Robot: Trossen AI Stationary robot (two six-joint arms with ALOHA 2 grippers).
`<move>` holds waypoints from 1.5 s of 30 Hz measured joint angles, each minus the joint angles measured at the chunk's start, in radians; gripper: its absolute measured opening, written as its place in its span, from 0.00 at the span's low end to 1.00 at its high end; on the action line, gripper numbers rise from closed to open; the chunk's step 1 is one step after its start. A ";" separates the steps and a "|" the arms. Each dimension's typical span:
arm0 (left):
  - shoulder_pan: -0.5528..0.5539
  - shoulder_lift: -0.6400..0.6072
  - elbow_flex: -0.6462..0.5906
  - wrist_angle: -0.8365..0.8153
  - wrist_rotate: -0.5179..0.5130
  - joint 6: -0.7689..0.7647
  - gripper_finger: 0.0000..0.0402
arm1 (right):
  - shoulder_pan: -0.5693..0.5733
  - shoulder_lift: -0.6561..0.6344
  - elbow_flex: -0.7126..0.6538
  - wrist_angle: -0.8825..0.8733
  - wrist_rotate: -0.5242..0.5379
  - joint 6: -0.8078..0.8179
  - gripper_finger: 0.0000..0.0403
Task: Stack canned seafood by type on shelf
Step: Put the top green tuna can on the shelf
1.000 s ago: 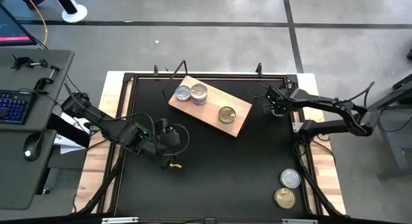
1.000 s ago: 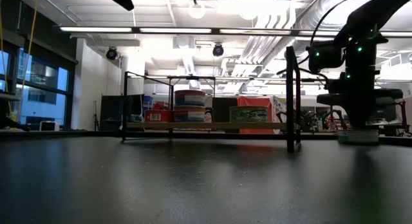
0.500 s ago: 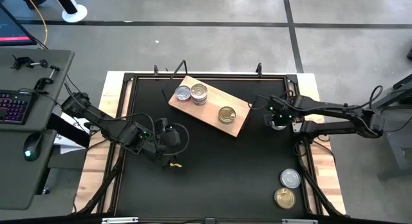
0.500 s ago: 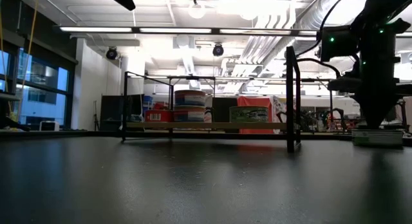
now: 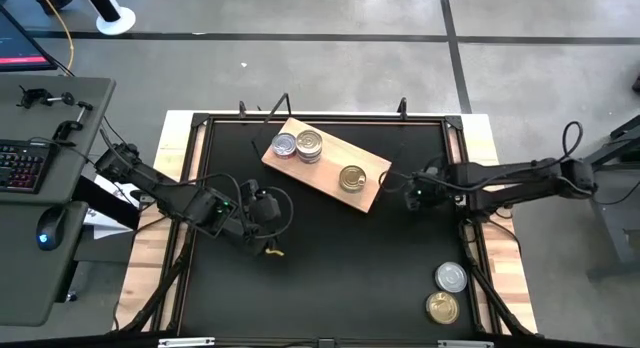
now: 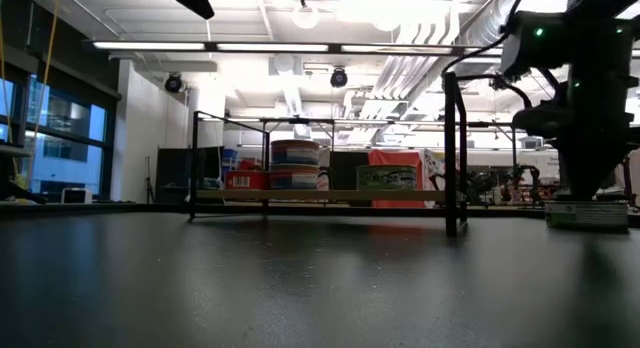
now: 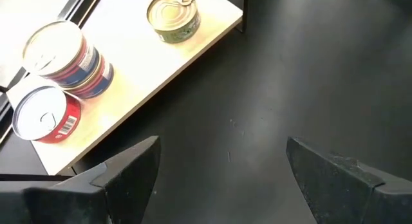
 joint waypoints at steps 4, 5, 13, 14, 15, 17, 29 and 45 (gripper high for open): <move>0.000 0.000 0.000 0.001 0.000 0.000 0.82 | 0.067 -0.002 0.022 0.019 0.064 0.024 0.00; 0.000 0.000 0.000 0.002 0.000 0.000 0.82 | 0.072 -0.002 0.031 0.002 0.101 0.043 0.00; 0.000 0.000 0.000 0.010 -0.038 -0.003 0.82 | 0.007 0.044 0.030 -0.055 0.272 0.131 0.00; 0.000 0.000 0.000 0.012 -0.038 -0.006 0.82 | -0.004 0.062 0.029 -0.054 0.275 0.129 0.00; 0.000 0.000 0.000 0.015 -0.038 -0.009 0.82 | -0.013 0.080 0.029 -0.054 0.279 0.125 0.00; 0.000 0.000 0.000 0.022 -0.039 -0.010 0.82 | -0.025 0.122 0.029 -0.054 0.278 0.120 0.00; -0.001 0.000 0.000 0.045 0.003 -0.009 0.82 | 0.138 0.218 0.070 0.049 0.166 0.126 0.00; -0.028 0.001 -0.038 0.156 0.000 0.027 0.82 | 0.604 0.367 0.101 0.471 -0.003 0.423 0.00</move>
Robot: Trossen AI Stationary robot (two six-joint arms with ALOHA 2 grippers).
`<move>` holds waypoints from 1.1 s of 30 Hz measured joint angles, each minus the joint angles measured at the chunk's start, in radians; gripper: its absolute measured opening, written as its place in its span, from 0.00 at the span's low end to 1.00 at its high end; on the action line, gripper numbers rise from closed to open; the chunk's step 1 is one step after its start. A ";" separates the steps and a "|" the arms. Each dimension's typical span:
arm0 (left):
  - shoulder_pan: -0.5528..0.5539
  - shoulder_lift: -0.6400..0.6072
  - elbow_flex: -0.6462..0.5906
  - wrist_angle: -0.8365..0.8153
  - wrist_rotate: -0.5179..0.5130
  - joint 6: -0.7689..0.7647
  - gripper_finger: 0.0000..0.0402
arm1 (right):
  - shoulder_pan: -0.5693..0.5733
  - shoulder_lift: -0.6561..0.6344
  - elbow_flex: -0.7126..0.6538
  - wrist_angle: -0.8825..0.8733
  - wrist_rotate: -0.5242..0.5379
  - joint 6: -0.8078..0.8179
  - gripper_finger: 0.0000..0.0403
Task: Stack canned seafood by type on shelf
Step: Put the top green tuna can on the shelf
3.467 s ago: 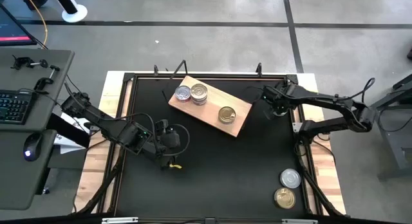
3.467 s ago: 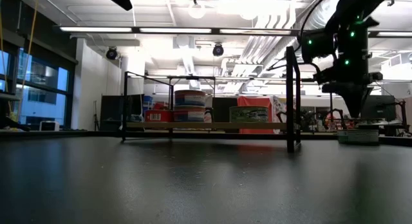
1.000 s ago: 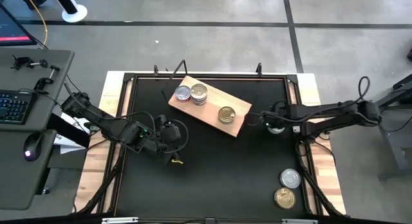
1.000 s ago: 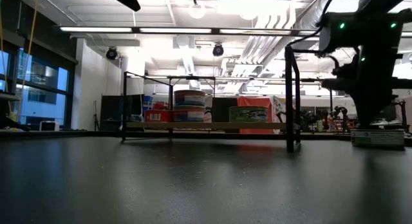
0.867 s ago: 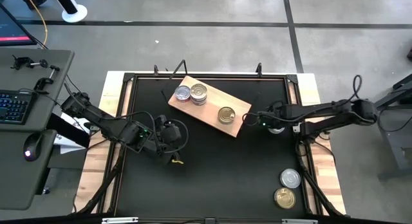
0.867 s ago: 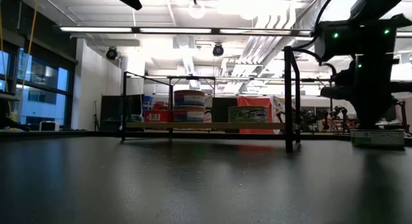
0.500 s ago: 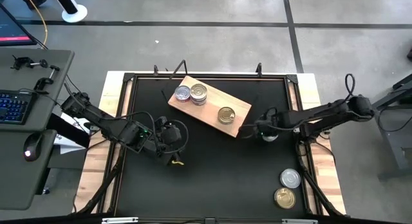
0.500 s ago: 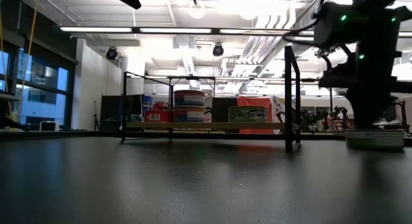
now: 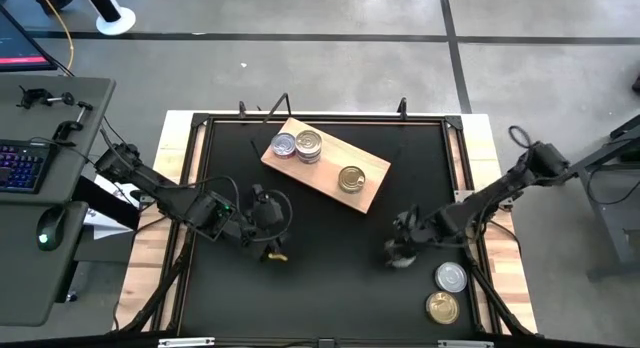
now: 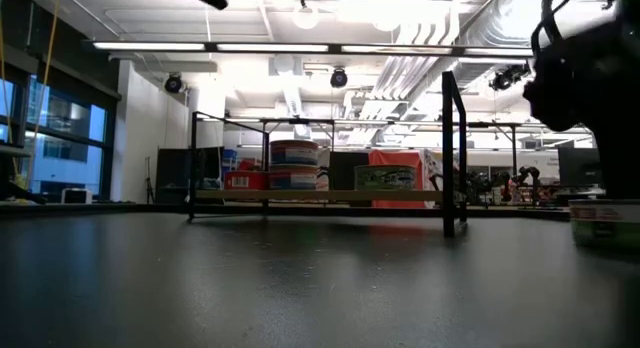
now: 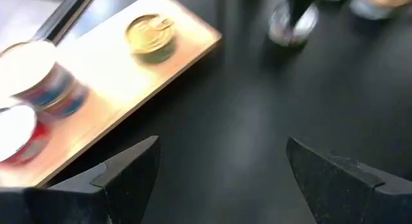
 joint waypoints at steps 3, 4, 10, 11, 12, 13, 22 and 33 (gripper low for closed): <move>-0.034 0.001 -0.092 0.204 0.028 0.035 0.82 | 0.021 0.097 0.033 0.152 -0.017 -0.001 0.00; -0.043 0.002 -0.131 0.277 0.053 0.034 0.82 | 0.022 0.134 0.059 0.172 -0.019 -0.022 0.00; -0.067 0.002 -0.379 0.585 0.142 -0.139 0.82 | -0.047 0.375 0.293 0.187 -0.027 -0.295 0.00; -0.069 0.002 -0.411 0.616 0.142 -0.175 0.82 | -0.068 0.416 0.339 0.188 -0.026 -0.359 0.00; -0.071 0.002 -0.441 0.636 0.143 -0.206 0.82 | -0.090 0.455 0.385 0.198 -0.023 -0.426 0.00; -0.074 0.002 -0.466 0.649 0.143 -0.233 0.82 | -0.111 0.491 0.430 0.213 -0.017 -0.497 0.00; -0.083 0.002 -0.527 0.667 0.145 -0.194 0.82 | -0.259 0.629 0.822 0.242 0.012 -1.063 0.00; -0.001 0.052 -0.527 0.679 0.149 0.335 0.82 | -0.247 0.610 0.875 -0.152 -0.020 -1.053 0.00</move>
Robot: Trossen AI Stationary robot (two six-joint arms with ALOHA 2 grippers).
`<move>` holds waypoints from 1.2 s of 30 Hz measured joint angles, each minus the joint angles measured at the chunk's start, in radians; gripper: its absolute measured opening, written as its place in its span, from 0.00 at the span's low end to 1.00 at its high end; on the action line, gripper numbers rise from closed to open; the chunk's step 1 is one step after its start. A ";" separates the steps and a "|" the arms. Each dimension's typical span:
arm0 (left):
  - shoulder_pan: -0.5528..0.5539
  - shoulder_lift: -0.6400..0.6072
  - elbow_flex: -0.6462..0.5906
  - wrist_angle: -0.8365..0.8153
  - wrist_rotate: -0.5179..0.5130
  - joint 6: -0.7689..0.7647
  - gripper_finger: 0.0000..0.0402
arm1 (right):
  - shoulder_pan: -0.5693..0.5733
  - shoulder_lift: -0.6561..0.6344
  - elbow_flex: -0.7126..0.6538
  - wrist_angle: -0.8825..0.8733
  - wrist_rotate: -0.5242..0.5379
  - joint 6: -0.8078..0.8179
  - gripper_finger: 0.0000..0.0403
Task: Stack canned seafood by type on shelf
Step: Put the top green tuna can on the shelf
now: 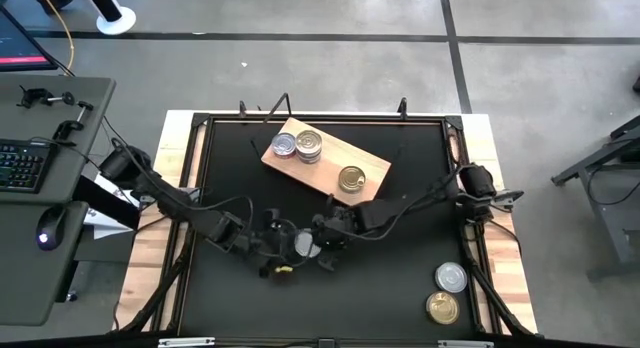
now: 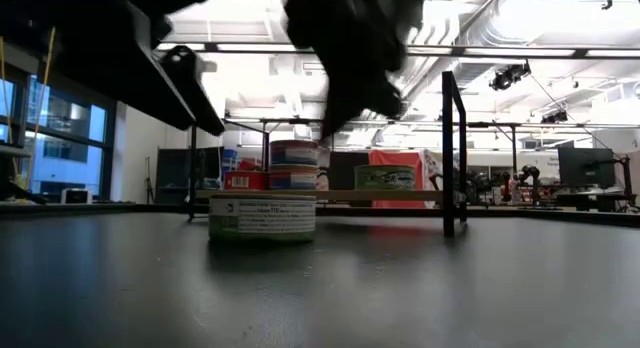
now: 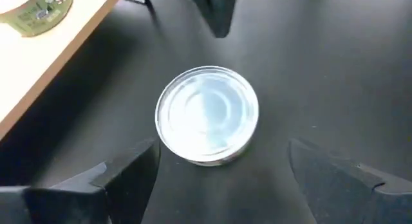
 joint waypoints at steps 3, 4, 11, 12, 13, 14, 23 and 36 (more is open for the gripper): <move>0.040 0.005 -0.004 -0.006 0.032 0.005 0.82 | 0.017 0.002 -0.101 0.027 -0.005 0.105 0.00; 0.053 0.007 -0.010 0.003 0.036 0.007 0.82 | 0.023 0.002 -0.133 0.050 -0.005 0.141 0.00; 0.118 0.016 -0.048 -0.005 0.052 -0.040 0.73 | 0.048 0.001 -0.266 0.312 -0.023 0.323 0.00; 0.125 0.016 -0.052 0.000 0.054 -0.073 0.68 | 0.048 0.001 -0.271 0.327 -0.022 0.333 0.00; 0.131 0.016 -0.057 0.005 0.055 -0.111 0.62 | 0.047 0.001 -0.276 0.340 -0.018 0.342 0.00; 0.136 0.016 -0.064 0.003 0.055 -0.143 0.55 | 0.045 0.001 -0.277 0.346 -0.011 0.352 0.00; 0.165 0.016 -0.207 0.151 0.112 -0.511 0.03 | 0.012 0.000 -0.277 0.357 0.008 0.308 0.00; 0.201 0.016 -0.249 0.291 0.209 -0.956 0.00 | -0.022 0.000 -0.277 0.357 0.012 0.251 0.00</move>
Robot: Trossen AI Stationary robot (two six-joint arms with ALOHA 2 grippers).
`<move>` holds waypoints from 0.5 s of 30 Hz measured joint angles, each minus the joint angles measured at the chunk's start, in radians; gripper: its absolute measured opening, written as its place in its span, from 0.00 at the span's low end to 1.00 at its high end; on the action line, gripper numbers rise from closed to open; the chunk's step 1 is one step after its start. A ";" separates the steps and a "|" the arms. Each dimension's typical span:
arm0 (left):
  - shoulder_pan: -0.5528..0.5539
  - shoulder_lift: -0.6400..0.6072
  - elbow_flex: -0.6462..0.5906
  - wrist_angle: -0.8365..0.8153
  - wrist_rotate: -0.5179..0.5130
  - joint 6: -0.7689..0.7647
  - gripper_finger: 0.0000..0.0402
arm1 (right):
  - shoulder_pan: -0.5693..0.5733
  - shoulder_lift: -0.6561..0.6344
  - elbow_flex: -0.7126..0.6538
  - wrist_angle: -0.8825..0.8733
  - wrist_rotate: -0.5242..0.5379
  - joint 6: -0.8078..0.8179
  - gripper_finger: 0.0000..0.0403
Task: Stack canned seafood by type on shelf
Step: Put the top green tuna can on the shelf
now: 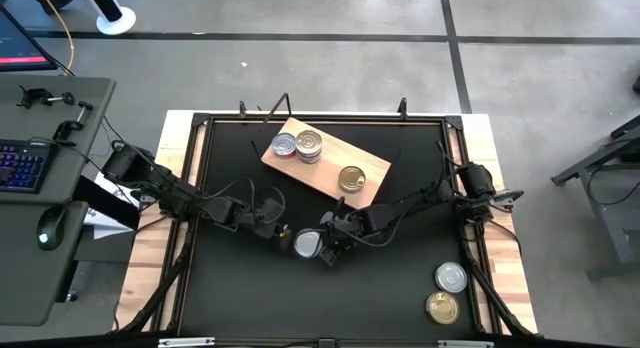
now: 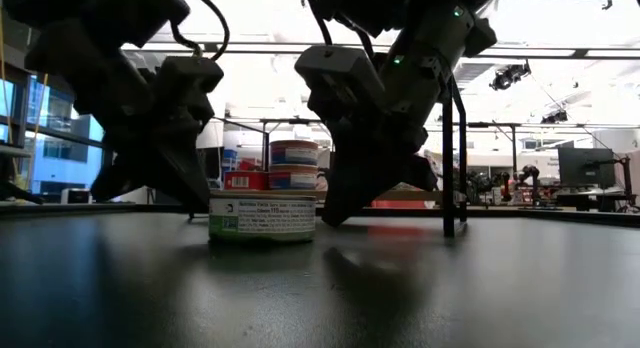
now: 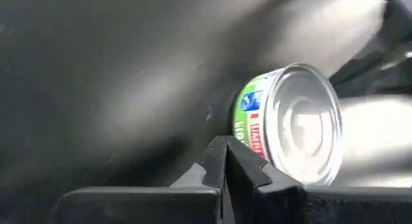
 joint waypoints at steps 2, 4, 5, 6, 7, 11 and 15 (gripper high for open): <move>0.000 0.000 0.000 -0.003 -0.001 -0.045 0.00 | 0.000 0.000 0.000 0.000 0.000 0.000 0.00; 0.001 0.000 0.000 0.011 0.007 -0.076 0.00 | 0.000 0.000 0.000 0.000 0.000 -0.004 0.00; 0.001 0.000 0.000 0.023 0.020 -0.087 0.00 | 0.000 0.000 0.000 0.000 0.000 -0.009 0.00; 0.001 0.000 0.000 0.033 0.029 -0.098 0.00 | 0.000 0.000 0.000 0.000 0.000 -0.014 0.00; 0.002 0.000 0.001 0.038 0.035 -0.112 0.00 | 0.000 0.000 0.000 0.000 0.000 -0.016 0.00; 0.000 0.000 0.001 0.041 0.073 -0.155 0.00 | 0.000 0.000 0.000 0.000 0.000 -0.018 0.00; -0.008 0.000 0.000 0.139 0.067 -0.125 0.00 | 0.000 0.000 0.000 0.000 0.000 -0.018 0.00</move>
